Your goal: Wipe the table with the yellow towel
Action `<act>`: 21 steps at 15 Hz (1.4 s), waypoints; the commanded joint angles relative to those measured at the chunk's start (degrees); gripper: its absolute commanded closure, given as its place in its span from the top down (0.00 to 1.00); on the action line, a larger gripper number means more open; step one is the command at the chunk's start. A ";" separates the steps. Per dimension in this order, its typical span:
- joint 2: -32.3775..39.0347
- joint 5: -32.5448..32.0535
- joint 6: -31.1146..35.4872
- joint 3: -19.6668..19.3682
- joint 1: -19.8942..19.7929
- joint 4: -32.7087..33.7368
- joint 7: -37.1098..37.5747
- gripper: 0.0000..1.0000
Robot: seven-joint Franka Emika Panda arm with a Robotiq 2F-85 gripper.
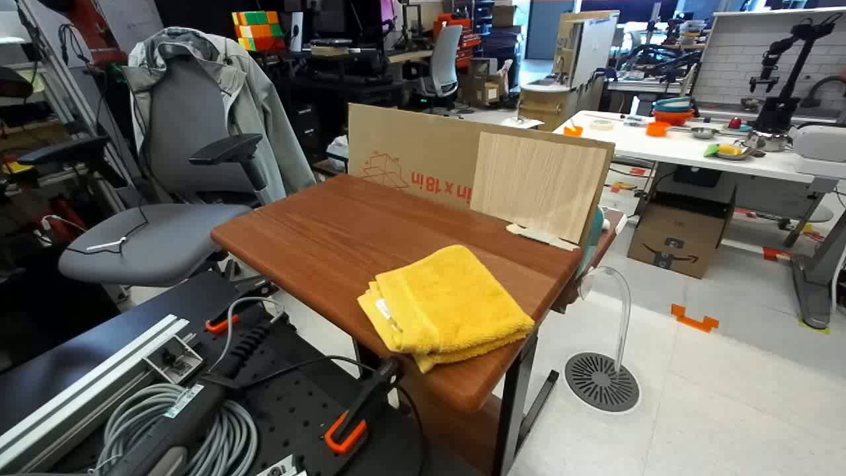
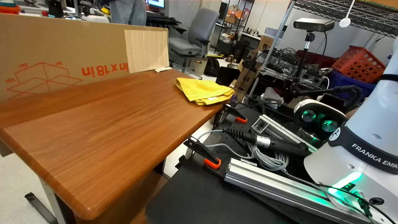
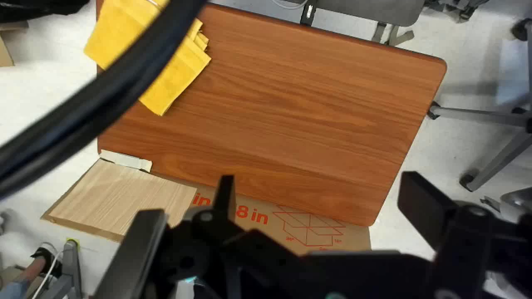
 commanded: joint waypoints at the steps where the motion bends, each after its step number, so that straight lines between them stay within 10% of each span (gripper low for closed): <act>1: 0.20 -0.49 -0.08 -1.07 1.30 0.16 0.42 1.00; 10: 1.21 -0.09 1.72 -2.12 0.64 0.47 0.39 1.00; 21: 16.51 11.25 15.40 -20.73 -9.80 3.55 -0.06 1.00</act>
